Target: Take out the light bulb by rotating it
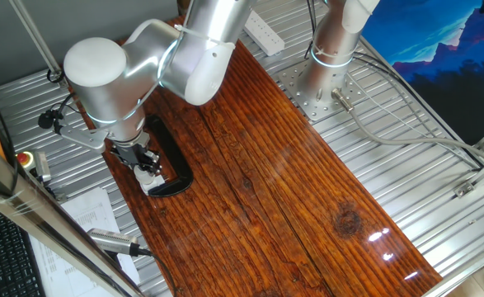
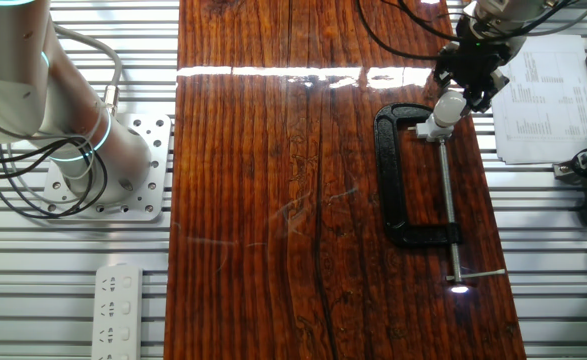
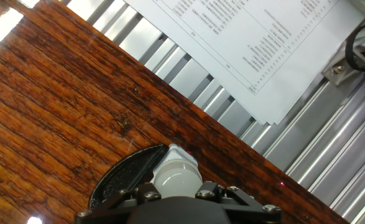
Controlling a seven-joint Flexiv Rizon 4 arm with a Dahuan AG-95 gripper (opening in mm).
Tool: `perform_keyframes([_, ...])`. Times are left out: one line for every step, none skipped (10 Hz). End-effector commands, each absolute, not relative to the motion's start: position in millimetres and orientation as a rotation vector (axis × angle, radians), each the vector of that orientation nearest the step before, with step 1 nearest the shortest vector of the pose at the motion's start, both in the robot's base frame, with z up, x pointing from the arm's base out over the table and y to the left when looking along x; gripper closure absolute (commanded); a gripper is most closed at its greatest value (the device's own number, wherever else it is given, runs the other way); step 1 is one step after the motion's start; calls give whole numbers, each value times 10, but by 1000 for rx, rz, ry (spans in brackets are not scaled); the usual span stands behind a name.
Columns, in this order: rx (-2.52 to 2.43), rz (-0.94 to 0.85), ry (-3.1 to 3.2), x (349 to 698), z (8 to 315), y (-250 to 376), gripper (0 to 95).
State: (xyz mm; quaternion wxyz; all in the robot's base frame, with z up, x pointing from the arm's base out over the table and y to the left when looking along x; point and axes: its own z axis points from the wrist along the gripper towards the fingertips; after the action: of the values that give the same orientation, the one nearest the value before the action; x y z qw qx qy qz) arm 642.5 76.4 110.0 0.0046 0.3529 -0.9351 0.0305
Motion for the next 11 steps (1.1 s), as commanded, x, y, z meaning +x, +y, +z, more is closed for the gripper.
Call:
perform_keyframes([1570,43,-2672,6410,1089,769,950])
perform_keyframes([1576,44,-2668,6410,1088,770,950])
perform_keyframes([1593,51,-2657,6410,1089,770,950])
perform_keyframes([1605,52,-2650,6409,1090,770,950])
perform_keyframes([1633,61,-2635,6409,1090,770,950])
perform_keyframes([1649,66,-2623,6409,1090,770,950])
perform_keyframes([1692,77,-2596,6410,1090,770,950])
perform_keyframes([1731,89,-2566,6410,1090,770,950])
perform_keyframes([1781,98,-2525,6410,1090,770,950])
perform_keyframes([1845,110,-2481,6410,1090,771,950])
perform_keyframes([1905,125,-2444,6410,1090,771,950])
